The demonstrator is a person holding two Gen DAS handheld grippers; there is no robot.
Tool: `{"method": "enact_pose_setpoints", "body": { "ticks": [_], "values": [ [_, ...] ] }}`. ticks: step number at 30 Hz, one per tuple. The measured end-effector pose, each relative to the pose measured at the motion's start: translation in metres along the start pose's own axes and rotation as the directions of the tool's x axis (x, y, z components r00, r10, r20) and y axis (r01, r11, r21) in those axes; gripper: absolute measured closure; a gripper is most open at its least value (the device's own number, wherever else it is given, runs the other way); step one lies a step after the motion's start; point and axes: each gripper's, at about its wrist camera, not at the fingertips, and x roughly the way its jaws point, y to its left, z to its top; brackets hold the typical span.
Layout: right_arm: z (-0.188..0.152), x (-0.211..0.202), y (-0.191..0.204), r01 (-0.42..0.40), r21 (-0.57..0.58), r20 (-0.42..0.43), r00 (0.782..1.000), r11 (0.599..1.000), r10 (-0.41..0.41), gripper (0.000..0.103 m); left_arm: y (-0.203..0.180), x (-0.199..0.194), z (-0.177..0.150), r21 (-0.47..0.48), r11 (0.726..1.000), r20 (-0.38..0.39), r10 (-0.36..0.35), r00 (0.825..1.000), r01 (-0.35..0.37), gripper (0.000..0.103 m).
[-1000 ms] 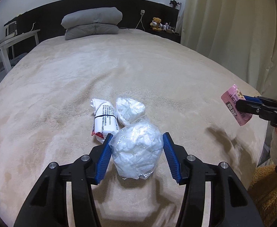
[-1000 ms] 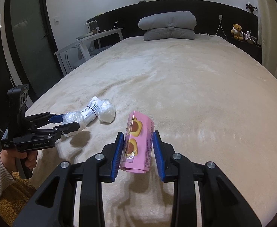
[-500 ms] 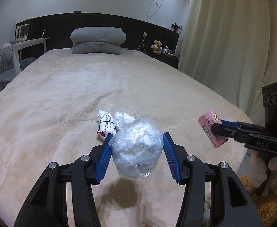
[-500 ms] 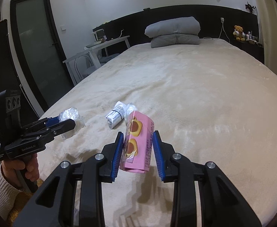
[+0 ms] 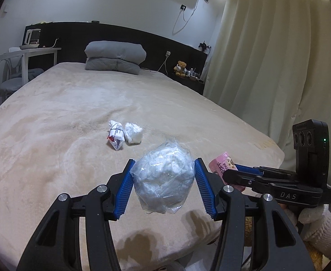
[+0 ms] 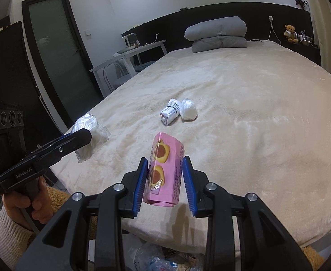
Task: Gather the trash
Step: 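Carry the white plastic bag and pink snack box down to the clear bag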
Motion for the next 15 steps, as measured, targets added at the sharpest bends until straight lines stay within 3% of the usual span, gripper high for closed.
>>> {"method": "enact_pose_setpoints", "body": {
  "ticks": [15],
  "values": [
    [-0.049,-0.039,0.026,-0.034,0.029,0.006,0.999,0.999,0.034,0.07,-0.021,-0.049,-0.047,-0.041,0.999,0.023,-0.01,1.0,0.011,0.051]
  ]
}}
